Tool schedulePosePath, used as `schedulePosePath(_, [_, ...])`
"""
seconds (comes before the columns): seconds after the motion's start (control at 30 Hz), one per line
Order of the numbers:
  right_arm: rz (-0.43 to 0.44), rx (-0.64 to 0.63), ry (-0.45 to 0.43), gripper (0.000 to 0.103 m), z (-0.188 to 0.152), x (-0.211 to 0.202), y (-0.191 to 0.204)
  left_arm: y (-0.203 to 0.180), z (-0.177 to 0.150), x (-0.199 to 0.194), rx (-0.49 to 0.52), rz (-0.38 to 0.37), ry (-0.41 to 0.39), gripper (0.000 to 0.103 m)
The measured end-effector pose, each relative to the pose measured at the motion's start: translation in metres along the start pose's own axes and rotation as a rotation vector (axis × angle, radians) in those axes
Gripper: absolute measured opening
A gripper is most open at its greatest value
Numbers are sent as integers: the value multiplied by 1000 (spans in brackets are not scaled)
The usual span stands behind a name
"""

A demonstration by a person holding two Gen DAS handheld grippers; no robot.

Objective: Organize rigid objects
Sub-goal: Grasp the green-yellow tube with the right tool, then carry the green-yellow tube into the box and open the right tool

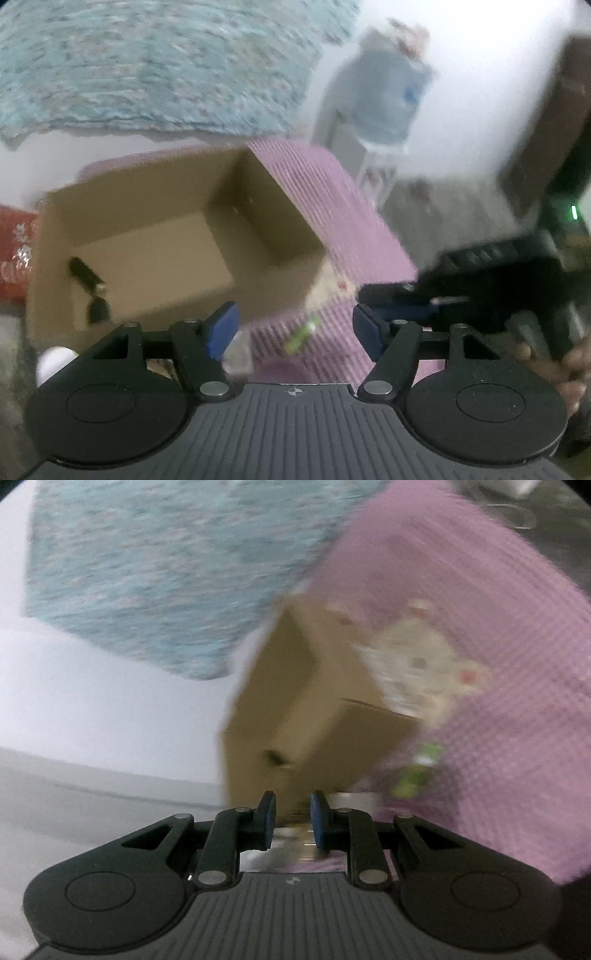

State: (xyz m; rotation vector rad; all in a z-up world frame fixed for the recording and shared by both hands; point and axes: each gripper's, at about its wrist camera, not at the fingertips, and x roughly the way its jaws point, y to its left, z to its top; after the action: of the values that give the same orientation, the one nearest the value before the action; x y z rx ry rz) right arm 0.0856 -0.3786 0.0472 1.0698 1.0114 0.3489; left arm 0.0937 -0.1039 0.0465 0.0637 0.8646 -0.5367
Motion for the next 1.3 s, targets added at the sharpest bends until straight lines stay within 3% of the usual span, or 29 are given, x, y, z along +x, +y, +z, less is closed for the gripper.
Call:
schedulePosePath(0.17, [-83, 94, 4, 22, -3, 15, -44, -28, -14, 52, 158, 74, 60, 62])
schedulePosePath(0.23, [-98, 101, 17, 22, 0, 21, -53, -32, -14, 74, 191, 100, 94, 55])
schedulePosePath(0.43, [-118, 148, 39, 23, 22, 49, -73, -32, -16, 117, 197, 102, 182, 43])
schedulePosePath(0.77, [-154, 187, 89, 23, 43, 80, -96, -23, -15, 151, 210, 103, 284, 39])
schedulePosePath(1.03, [-125, 196, 86, 24, 50, 95, -99, -15, -9, 159, 181, 72, 289, 37])
schedulePosePath(1.07, [-119, 196, 85, 24, 50, 97, -99, -13, -8, 158, 175, 68, 288, 35])
schedulePosePath(1.13, [-102, 206, 81, 24, 51, 102, -99, -11, -8, 158, 168, 63, 285, 21])
schedulePosePath(1.3, [-62, 237, 56, 22, 50, 108, -105, -5, -5, 160, 96, 38, 292, 14])
